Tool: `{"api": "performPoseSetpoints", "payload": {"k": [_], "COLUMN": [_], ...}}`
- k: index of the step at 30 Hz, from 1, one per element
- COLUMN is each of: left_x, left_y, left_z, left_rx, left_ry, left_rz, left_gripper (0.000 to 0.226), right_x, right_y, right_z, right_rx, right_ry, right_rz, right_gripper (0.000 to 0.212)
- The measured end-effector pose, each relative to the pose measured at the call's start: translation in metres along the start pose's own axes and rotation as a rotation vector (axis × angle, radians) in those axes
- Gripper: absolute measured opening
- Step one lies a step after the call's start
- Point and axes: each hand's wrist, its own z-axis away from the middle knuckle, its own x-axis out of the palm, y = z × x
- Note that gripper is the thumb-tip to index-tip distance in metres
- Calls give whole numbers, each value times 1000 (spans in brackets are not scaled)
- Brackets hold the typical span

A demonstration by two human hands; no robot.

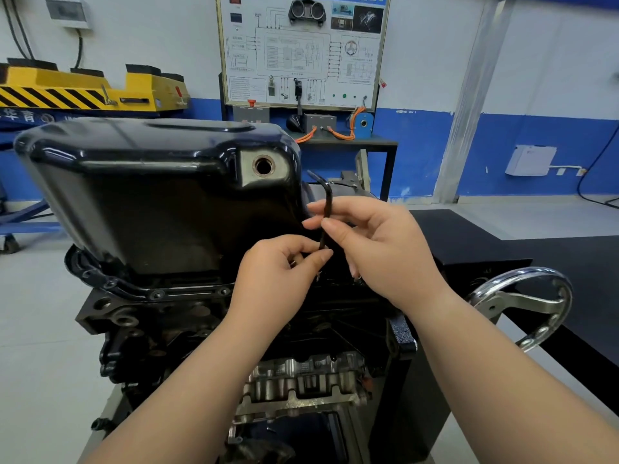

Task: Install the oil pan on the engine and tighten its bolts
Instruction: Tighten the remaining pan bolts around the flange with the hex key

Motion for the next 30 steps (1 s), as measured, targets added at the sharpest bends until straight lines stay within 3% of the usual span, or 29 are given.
{"api": "performPoseSetpoints", "payload": {"k": [3,6,10,13,17,21,24,27,30], "left_x": [0,2,2,0,-3,-1,1,-1,-4], "left_y": [-1,0,0,1,2,5,4,4,4], "left_z": [2,5,5,2,-1,3,3,3,0], "left_rx": [0,13,26,0,-17,10,20,-2,-23], "left_ry": [18,67,83,38,-30,28,58,16,-32], "left_rz": [0,3,11,-9,-45,-36,-24,-25,-36], "left_gripper": [10,7,15,16,15,9,21,15,12], "right_x": [3,5,7,4,3,6,7,5,0], "right_y": [2,6,7,6,5,7,10,7,3], "right_z": [0,0,2,3,2,2,3,3,2], "right_rx": [0,11,11,29,48,34,28,19,10], "right_ry": [71,116,67,13,36,108,127,24,-95], "right_rz": [-15,22,19,-51,-63,-34,-18,-25,-22], "right_gripper": [10,16,7,24,19,17,24,17,31]}}
